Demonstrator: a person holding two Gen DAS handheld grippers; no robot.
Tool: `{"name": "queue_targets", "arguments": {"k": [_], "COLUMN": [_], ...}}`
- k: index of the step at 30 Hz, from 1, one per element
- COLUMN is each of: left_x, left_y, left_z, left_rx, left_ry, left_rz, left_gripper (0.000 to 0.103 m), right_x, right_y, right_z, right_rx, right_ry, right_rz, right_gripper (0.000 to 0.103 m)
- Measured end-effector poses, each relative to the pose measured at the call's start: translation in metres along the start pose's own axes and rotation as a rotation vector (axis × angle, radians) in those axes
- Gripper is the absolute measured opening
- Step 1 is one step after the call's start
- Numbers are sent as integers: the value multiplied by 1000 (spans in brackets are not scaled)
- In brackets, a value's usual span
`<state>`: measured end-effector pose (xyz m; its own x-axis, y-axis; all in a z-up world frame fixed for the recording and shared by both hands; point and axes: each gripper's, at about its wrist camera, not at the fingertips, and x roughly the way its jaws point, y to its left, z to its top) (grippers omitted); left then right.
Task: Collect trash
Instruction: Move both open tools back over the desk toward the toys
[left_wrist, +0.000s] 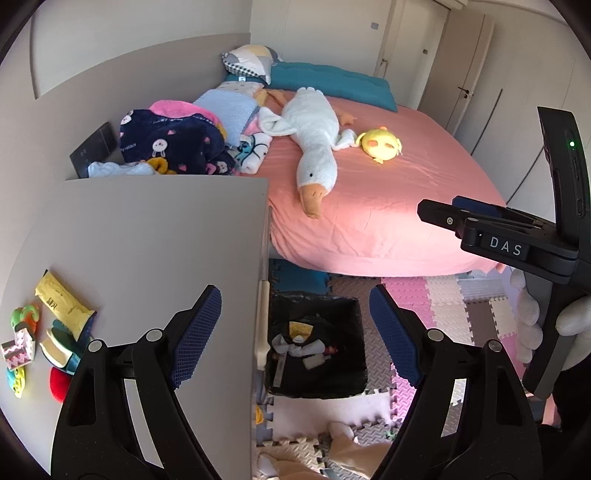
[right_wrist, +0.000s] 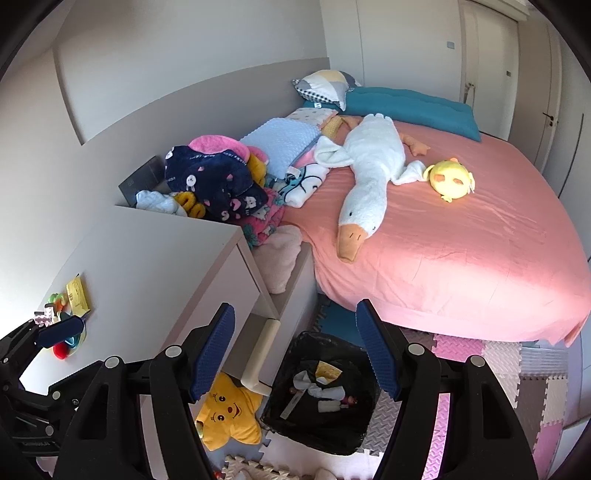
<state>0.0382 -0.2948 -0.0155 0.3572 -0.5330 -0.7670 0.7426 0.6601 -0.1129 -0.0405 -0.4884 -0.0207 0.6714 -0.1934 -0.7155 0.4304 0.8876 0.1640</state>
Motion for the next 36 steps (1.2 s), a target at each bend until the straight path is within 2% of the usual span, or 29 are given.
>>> {"name": "queue_targets", "arguments": {"k": [36], "left_x": [-63], "left_y": [157], "left_z": [-101], "left_rx": [-287], "left_ry": [27], "left_rz": [210], "left_gripper": [80], "right_x": [27], "right_y": [187], "right_z": [-29], "right_rx": [-263], "right_ry": [91], "right_rz": [212], "right_gripper": [69]}}
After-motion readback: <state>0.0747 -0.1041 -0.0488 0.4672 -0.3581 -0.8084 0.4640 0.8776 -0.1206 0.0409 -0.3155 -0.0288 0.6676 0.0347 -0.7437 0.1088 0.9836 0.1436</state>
